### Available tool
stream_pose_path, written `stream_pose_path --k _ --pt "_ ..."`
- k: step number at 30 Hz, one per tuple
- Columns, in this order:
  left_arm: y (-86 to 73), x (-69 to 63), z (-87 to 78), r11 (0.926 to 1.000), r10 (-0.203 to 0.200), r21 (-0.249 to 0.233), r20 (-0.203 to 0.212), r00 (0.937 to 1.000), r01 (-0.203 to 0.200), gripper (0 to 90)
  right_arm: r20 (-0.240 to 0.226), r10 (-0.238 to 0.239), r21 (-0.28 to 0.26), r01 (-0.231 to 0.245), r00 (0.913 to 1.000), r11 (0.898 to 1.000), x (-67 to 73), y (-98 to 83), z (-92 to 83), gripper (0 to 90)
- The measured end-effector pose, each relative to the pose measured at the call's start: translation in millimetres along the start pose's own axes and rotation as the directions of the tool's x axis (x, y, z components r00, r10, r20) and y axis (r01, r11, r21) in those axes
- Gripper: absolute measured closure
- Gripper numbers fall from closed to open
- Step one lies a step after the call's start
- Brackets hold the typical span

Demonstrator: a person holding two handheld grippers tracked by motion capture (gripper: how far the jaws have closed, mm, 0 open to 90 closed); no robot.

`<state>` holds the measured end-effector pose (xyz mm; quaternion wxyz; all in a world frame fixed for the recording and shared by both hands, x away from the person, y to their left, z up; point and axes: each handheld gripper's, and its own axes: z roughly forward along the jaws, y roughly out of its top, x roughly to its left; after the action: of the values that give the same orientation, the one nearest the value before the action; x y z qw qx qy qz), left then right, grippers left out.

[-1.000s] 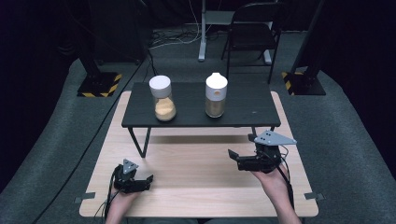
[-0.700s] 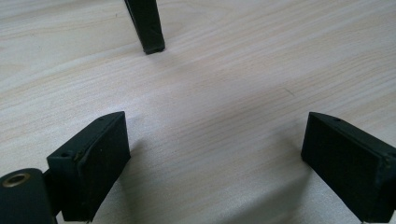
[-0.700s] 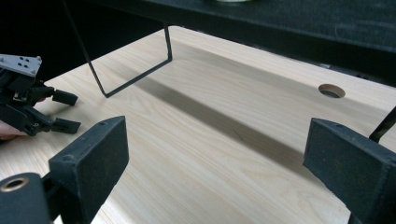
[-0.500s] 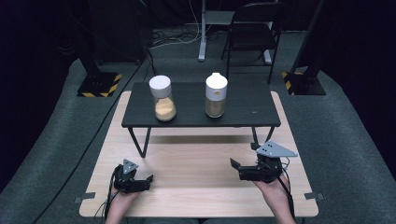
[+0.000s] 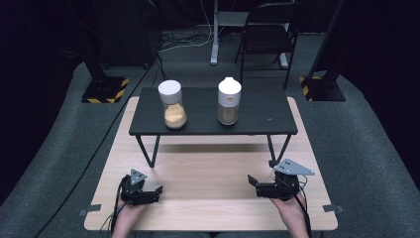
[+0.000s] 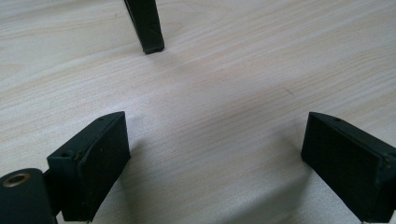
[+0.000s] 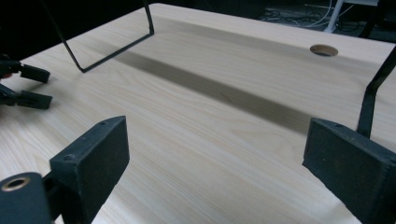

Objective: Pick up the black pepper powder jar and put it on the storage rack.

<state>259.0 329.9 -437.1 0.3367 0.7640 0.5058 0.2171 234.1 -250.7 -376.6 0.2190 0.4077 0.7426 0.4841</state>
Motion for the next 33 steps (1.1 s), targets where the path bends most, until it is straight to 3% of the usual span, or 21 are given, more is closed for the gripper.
stream_pose_path --k 20,33 --pt "-0.4 -0.4 -0.3 1.0000 0.001 -0.001 0.003 1.0000 -0.001 7.3 0.053 0.044 0.100 -0.049 0.9976 0.994 -14.6 -35.7 24.8 6.3" --pt "-0.7 -0.9 -0.8 1.0000 0.000 0.000 0.003 1.0000 0.000 7.3 0.050 0.059 0.212 -0.068 0.9970 0.975 -18.8 -36.6 43.8 6.4"
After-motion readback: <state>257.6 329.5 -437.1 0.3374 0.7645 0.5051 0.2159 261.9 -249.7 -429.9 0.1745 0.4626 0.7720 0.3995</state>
